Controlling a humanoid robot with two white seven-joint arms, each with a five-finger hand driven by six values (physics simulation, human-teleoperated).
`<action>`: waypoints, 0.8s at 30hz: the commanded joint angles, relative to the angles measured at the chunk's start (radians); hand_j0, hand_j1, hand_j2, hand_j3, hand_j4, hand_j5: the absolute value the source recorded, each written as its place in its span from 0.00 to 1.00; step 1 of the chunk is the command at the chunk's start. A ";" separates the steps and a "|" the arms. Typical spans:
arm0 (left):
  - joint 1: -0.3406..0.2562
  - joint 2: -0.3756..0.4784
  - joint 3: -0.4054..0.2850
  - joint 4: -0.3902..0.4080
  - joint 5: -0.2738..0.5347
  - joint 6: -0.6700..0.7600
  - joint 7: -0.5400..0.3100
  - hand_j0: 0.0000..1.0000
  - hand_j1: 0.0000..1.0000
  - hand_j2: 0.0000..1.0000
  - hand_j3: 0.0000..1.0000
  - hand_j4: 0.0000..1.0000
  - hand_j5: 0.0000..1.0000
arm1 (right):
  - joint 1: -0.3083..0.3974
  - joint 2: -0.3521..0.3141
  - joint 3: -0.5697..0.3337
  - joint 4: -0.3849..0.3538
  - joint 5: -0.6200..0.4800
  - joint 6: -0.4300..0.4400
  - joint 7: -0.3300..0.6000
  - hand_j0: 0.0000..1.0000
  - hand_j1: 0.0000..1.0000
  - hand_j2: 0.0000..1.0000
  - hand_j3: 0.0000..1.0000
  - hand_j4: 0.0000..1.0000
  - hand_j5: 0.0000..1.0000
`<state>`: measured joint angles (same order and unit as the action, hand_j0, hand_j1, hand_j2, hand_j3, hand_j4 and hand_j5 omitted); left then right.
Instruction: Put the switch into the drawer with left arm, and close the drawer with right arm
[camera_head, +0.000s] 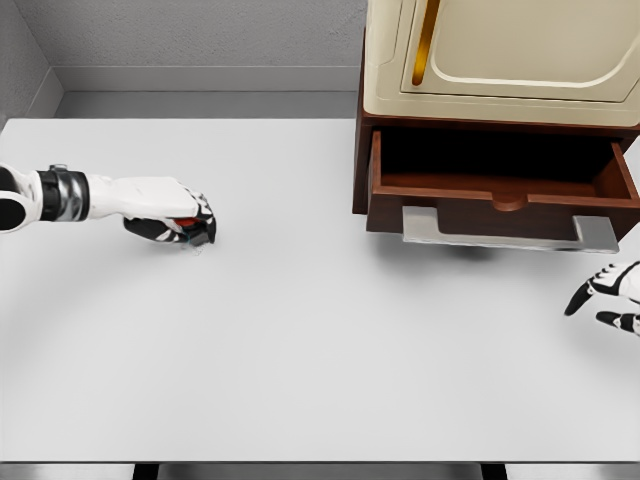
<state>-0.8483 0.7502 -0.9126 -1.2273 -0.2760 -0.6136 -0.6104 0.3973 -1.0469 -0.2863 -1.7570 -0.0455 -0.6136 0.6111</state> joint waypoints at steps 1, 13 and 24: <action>-0.002 0.001 0.000 -0.015 0.008 0.003 -0.001 0.41 0.41 0.41 0.41 0.41 0.41 | 0.000 -0.001 -0.002 -0.001 -0.027 0.003 0.000 0.54 0.54 0.54 0.54 0.54 0.54; -0.077 -0.002 -0.009 -0.208 0.015 0.003 -0.001 0.37 0.37 0.37 0.37 0.37 0.37 | 0.002 -0.002 -0.002 -0.001 -0.027 0.003 0.000 0.55 0.55 0.55 0.55 0.55 0.55; -0.229 -0.160 -0.009 -0.216 0.023 0.003 -0.001 0.35 0.35 0.35 0.35 0.35 0.35 | 0.008 -0.002 -0.002 -0.001 -0.027 0.003 0.000 0.55 0.55 0.55 0.55 0.55 0.55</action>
<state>-1.0845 0.6264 -0.9222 -1.4481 -0.2604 -0.6143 -0.6119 0.4050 -1.0480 -0.2885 -1.7576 -0.0648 -0.6136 0.6111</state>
